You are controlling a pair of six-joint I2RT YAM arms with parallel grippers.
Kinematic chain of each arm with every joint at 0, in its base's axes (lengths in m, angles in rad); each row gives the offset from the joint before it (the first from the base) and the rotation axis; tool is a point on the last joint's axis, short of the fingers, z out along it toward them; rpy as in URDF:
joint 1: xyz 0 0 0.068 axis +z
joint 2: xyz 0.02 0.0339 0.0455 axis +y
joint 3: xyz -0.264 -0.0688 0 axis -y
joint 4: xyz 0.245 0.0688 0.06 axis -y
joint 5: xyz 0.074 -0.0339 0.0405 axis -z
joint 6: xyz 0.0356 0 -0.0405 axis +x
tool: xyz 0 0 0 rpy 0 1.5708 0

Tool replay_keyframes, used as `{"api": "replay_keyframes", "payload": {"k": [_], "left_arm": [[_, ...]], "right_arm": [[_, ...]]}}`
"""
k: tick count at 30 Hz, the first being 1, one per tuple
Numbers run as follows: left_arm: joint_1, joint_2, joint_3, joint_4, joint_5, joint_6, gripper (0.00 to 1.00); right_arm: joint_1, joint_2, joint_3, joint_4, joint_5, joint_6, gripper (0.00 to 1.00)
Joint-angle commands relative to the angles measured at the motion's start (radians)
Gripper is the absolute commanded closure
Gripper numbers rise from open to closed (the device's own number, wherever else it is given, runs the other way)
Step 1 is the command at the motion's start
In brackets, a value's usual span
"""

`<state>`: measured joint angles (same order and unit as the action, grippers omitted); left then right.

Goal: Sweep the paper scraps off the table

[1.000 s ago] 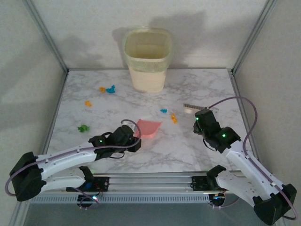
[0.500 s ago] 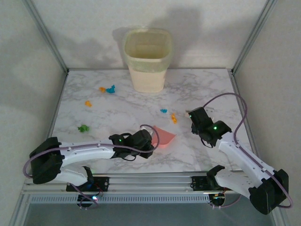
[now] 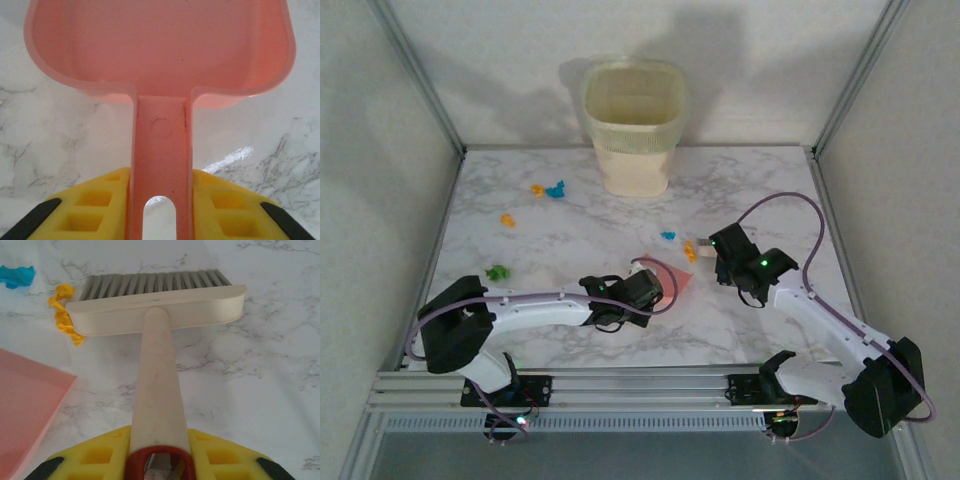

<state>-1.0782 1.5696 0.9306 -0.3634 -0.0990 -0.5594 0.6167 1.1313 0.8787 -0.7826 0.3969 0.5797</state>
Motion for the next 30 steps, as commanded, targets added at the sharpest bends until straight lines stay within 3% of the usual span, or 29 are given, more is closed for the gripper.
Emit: {"api": "replay_keyframes", "payload": {"k": [1,8,17,21,30], "left_arm": [[-0.005,0.032,0.038,-0.055,-0.045,0.027,1.0],[-0.005,0.081,0.073,-0.07,-0.068,0.045,1.0],[-0.005,0.105,0.1,-0.098,-0.115,0.058,1.0],[-0.003,0.1,0.097,-0.107,-0.137,0.056,1.0],[-0.001,0.092,0.082,-0.112,-0.176,0.046,1.0]], "right_arm": [[0.041,0.021,0.053,-0.034,0.004,-0.027,1.0],[0.126,0.039,0.062,-0.099,0.065,-0.011,1.0],[0.218,-0.021,0.049,-0.124,-0.001,-0.015,1.0],[0.242,-0.103,0.044,-0.125,-0.071,-0.039,1.0],[0.234,-0.4,-0.004,-0.049,0.077,0.002,1.0]]}}
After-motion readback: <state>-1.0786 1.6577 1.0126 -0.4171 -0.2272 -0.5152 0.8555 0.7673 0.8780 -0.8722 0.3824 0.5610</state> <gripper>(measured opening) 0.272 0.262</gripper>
